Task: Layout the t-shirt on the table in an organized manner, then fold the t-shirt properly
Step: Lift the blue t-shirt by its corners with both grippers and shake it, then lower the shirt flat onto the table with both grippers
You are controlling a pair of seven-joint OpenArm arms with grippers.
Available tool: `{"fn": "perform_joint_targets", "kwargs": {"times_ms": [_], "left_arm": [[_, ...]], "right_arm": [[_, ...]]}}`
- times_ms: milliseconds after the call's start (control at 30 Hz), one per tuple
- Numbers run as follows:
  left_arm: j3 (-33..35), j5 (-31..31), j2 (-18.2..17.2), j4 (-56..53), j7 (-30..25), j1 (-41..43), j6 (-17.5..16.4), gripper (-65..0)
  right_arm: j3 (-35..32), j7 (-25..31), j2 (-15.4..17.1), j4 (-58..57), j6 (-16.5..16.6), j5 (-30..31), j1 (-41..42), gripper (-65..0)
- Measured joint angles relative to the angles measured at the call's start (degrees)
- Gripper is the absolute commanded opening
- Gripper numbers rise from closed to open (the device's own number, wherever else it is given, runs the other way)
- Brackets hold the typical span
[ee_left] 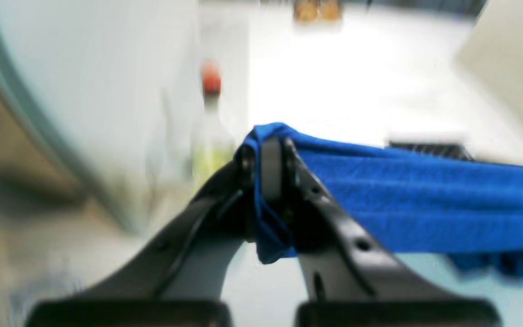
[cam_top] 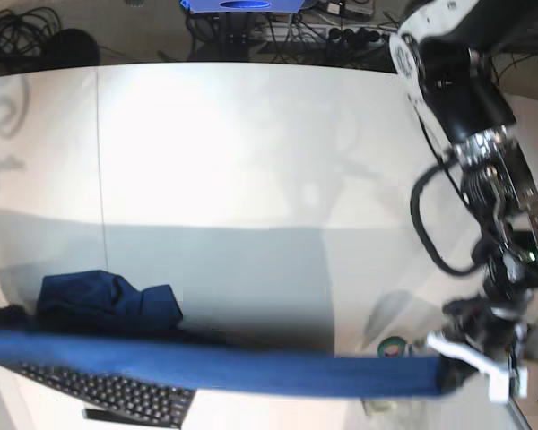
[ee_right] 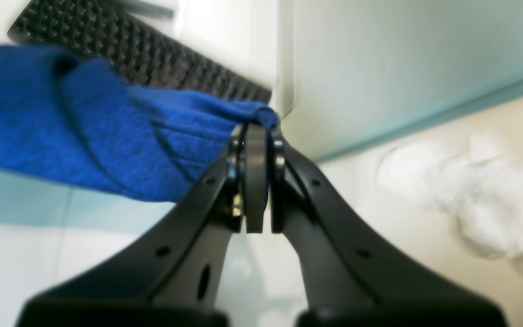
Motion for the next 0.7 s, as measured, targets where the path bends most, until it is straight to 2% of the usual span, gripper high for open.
{"fn": "perform_joint_targets", "kwargs": {"times_ms": [167,267,533,700], "left_arm": [[-8.0,0.8,1.6,-1.1,-0.5,10.5,0.8,-65.0],[-9.5,0.6,1.8,-1.3,-0.4,15.5,0.5,-65.0],[-9.8,0.4,2.5,-1.9,-0.7,28.0,0.4,-65.0],[-9.9,0.6,2.5,-7.1,-1.1,30.1,0.6,-65.0]], "right_arm": [[2.8,0.5,-7.0,2.3,0.1,0.5,-13.3,-64.8],[3.8,4.5,-10.3,1.9,0.2,-0.1,-19.6,-64.8],[4.1,13.1,-13.3,-10.4,-0.1,-0.3,-27.6,-64.8],[4.1,15.9,-13.3,-14.6,-0.1,-0.3,-29.8,-64.8]]}}
